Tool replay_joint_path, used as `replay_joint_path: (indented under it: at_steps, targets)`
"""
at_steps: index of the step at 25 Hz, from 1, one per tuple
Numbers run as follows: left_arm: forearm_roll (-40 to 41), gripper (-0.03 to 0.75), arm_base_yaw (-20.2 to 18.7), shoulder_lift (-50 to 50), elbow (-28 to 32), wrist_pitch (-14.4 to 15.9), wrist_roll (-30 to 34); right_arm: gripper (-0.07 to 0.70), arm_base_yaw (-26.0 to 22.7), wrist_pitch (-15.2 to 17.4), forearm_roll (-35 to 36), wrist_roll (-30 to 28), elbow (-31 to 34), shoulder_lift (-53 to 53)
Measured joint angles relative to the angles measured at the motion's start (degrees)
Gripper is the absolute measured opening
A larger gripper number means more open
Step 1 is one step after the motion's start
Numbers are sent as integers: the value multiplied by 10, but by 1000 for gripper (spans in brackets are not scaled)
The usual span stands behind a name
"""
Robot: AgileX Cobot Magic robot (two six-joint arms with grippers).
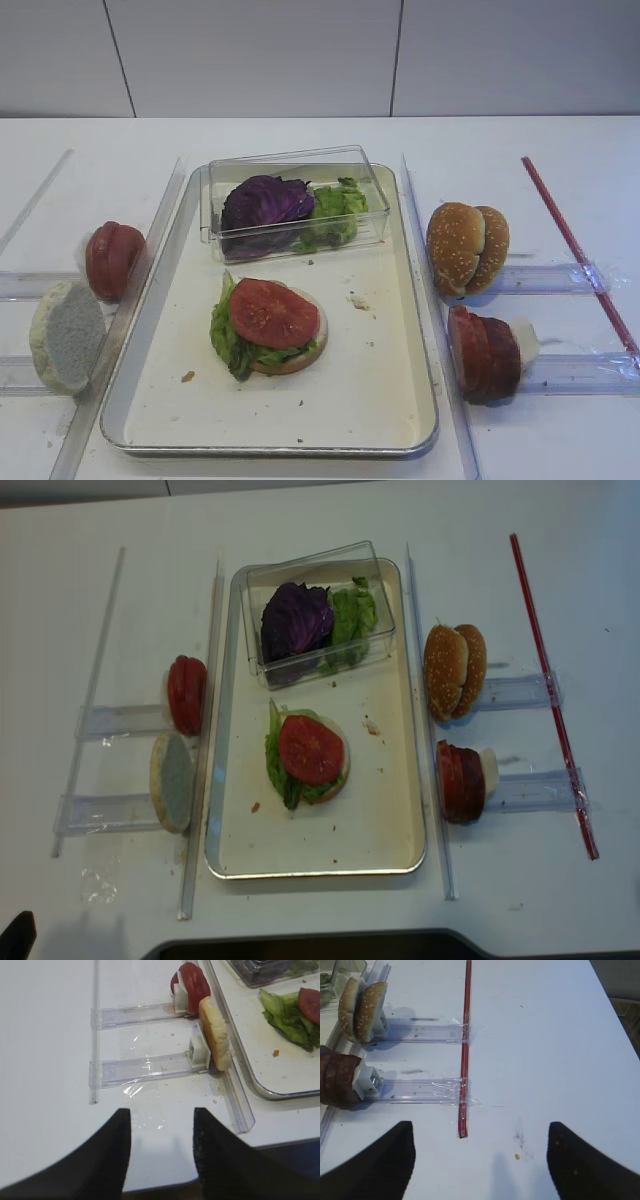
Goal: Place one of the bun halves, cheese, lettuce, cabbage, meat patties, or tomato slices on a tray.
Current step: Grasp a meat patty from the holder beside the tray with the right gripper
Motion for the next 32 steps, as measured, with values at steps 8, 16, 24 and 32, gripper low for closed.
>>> replay_joint_path:
  at_steps: [8,16,24,32]
  targets:
    - [0,285,0,0,0,0,0,553,0,0,0,1,0,0]
    - [0,285,0,0,0,0,0,470,0,-7,10,2,-5,0]
    - [0,283,0,0,0,0,0,424,0,30,56,5,-79,127]
    - [0,283,0,0,0,0,0,421,0,73,131,56,-208,371]
